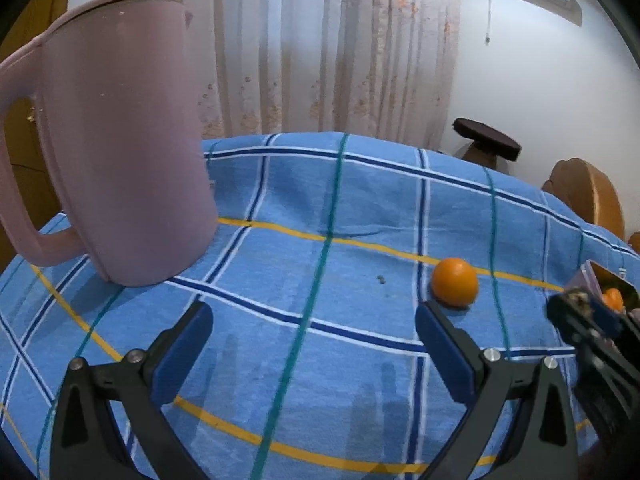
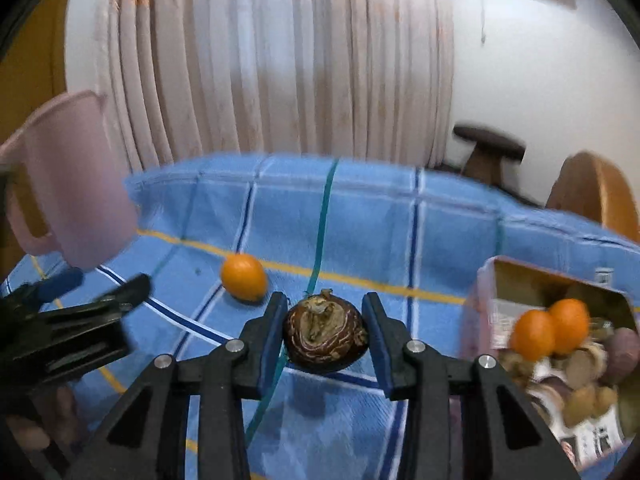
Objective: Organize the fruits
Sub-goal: 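Grasp the brown bulb-shaped fruit with the right tool, then grasp the small orange with the left tool while the right tool holds the bulb, then carry the orange and bulb fruit into the tin and open both tools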
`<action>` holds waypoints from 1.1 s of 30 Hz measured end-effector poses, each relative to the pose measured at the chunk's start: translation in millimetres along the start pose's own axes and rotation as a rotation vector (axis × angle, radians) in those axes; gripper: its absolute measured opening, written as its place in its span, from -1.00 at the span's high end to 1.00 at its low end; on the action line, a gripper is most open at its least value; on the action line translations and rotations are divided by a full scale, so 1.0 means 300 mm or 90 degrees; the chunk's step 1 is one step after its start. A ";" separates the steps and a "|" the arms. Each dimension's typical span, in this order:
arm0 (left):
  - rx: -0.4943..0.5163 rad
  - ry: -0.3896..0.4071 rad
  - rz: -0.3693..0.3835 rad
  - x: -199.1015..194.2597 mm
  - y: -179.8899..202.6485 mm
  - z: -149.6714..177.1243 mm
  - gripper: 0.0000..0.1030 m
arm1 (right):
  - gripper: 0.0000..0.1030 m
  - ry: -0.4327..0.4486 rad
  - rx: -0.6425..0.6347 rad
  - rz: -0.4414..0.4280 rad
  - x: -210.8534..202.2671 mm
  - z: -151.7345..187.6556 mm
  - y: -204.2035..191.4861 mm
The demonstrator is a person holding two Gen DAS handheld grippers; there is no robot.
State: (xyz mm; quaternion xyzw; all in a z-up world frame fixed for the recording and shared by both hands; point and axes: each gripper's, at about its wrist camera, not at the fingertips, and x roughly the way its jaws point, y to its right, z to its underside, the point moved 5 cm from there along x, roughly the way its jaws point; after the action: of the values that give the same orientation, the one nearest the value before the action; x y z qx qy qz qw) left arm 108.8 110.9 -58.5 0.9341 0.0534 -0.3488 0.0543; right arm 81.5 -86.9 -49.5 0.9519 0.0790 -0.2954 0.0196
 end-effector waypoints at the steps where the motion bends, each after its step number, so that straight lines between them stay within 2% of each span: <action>1: 0.000 0.002 0.010 0.000 0.011 -0.001 -1.00 | 0.20 0.019 -0.001 0.010 -0.033 0.006 0.005; 5: 0.014 -0.005 0.043 0.012 0.091 -0.020 -0.96 | 0.20 0.058 0.000 0.035 -0.097 0.010 0.032; 7: 0.035 -0.020 0.069 0.040 0.162 -0.042 -0.86 | 0.20 0.064 0.010 0.032 -0.115 0.007 0.048; 11: 0.025 -0.070 0.114 0.111 0.262 -0.077 -0.64 | 0.20 0.064 0.022 0.029 -0.111 -0.005 0.060; 13: 0.035 -0.083 0.111 0.144 0.306 -0.088 -0.41 | 0.20 0.063 0.036 0.030 -0.106 -0.007 0.073; 15: 0.056 -0.100 0.098 0.180 0.340 -0.087 0.02 | 0.20 0.063 0.042 0.031 -0.106 -0.005 0.083; 16: 0.061 -0.116 0.094 0.204 0.351 -0.079 0.07 | 0.20 0.060 0.045 0.030 -0.101 -0.005 0.084; 17: 0.061 -0.127 0.090 0.219 0.354 -0.072 0.08 | 0.20 0.057 0.047 0.028 -0.097 -0.005 0.081; 20: 0.083 -0.117 0.072 0.228 0.371 -0.071 0.08 | 0.20 0.054 0.043 0.024 -0.093 -0.009 0.074; 22: 0.081 -0.116 0.070 0.229 0.375 -0.071 0.21 | 0.20 0.053 0.039 0.024 -0.087 -0.016 0.070; 27: 0.056 -0.106 0.094 0.199 0.335 -0.062 0.23 | 0.20 0.059 0.038 0.028 -0.094 -0.015 0.067; 29: 0.051 -0.079 0.095 0.165 0.314 -0.061 0.23 | 0.20 0.064 0.038 0.030 -0.097 -0.013 0.066; 33: 0.088 -0.008 0.050 0.074 0.302 -0.058 0.23 | 0.20 0.086 0.030 0.032 -0.117 -0.016 0.054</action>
State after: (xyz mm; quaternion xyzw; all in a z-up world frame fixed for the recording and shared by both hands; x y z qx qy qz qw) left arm 149.3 25.3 -54.1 0.9348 -0.0080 -0.3550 0.0041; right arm 58.4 -107.5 -26.0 0.9716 0.0494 -0.2316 -0.0011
